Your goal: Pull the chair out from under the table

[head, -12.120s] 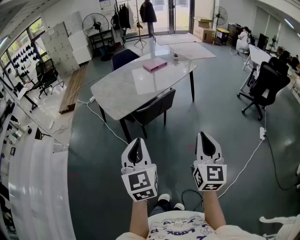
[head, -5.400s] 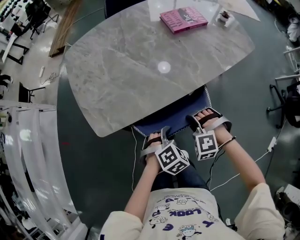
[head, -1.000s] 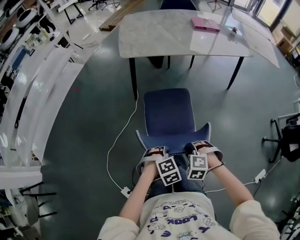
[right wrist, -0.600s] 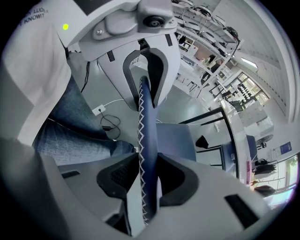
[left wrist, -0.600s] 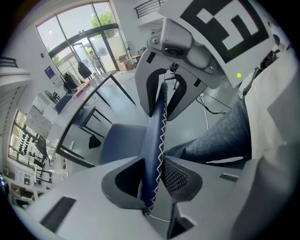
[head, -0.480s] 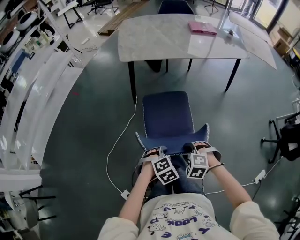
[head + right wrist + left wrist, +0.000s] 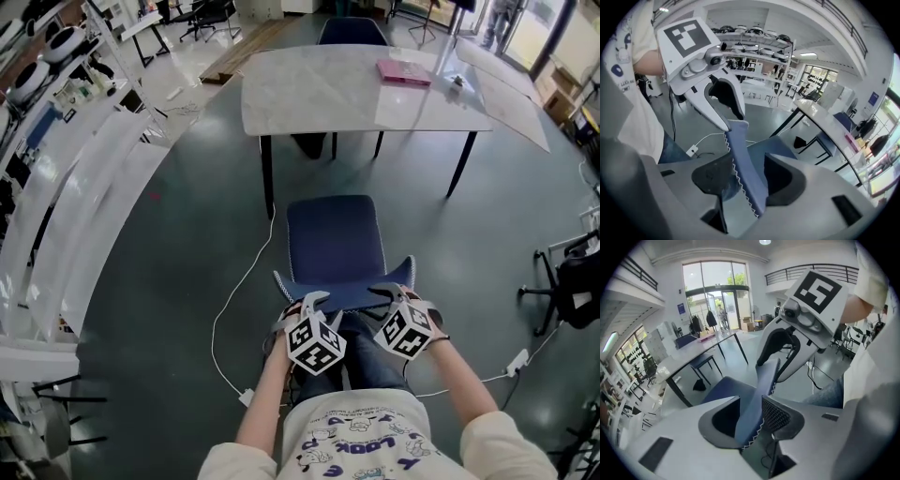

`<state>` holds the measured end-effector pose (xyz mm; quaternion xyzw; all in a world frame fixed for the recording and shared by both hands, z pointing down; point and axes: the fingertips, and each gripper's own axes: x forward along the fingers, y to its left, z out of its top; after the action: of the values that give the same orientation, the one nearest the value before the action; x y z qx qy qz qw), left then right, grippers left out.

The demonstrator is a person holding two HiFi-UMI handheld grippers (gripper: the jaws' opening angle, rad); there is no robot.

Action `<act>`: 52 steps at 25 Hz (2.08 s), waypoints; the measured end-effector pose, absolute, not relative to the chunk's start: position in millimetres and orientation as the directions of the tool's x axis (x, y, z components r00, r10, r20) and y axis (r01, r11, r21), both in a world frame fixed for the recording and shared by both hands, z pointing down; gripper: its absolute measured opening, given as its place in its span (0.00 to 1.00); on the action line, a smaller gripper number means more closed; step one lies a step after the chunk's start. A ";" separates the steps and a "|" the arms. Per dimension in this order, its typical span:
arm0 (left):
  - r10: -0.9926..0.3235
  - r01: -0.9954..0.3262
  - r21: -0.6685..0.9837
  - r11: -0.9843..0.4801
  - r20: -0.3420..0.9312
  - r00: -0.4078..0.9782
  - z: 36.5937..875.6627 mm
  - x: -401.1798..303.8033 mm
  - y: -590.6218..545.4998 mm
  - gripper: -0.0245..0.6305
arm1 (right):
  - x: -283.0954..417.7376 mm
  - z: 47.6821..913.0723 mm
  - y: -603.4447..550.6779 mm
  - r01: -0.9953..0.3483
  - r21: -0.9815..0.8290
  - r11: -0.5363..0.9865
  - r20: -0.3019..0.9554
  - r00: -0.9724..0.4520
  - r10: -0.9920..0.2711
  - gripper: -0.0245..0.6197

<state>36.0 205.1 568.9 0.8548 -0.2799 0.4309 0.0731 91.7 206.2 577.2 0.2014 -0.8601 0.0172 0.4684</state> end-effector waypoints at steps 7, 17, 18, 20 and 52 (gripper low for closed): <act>-0.662 -0.738 -0.180 -0.650 0.612 0.433 489.2 8.4 158.1 0.16 | 89.0 493.1 159.2 -0.602 0.243 0.761 0.607 -0.517 -0.603 0.28; -0.880 -0.902 -0.152 -0.405 0.331 0.339 363.3 -12.3 121.1 0.10 | 104.7 350.1 115.5 -0.814 0.245 0.527 0.250 -0.472 -0.846 0.19; -0.894 -0.915 -0.134 -0.381 0.305 0.327 353.6 -13.8 119.8 0.09 | 109.5 339.3 113.5 -0.826 0.249 0.505 0.220 -0.460 -0.860 0.18; -0.916 -0.935 -0.093 -0.342 0.257 0.309 335.0 -16.5 118.3 0.09 | 119.4 321.0 109.9 -0.850 0.249 0.465 0.168 -0.435 -0.885 0.15; -0.965 -0.973 -0.070 -0.222 0.158 0.209 278.2 -1.0 120.3 0.08 | 176.2 263.1 104.9 -0.942 0.098 0.320 0.007 -0.321 -0.947 0.05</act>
<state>-1.0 120.3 278.2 0.7772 -0.6232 0.0838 0.0224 176.2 104.9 263.1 0.5818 -0.8118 -0.0379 0.0317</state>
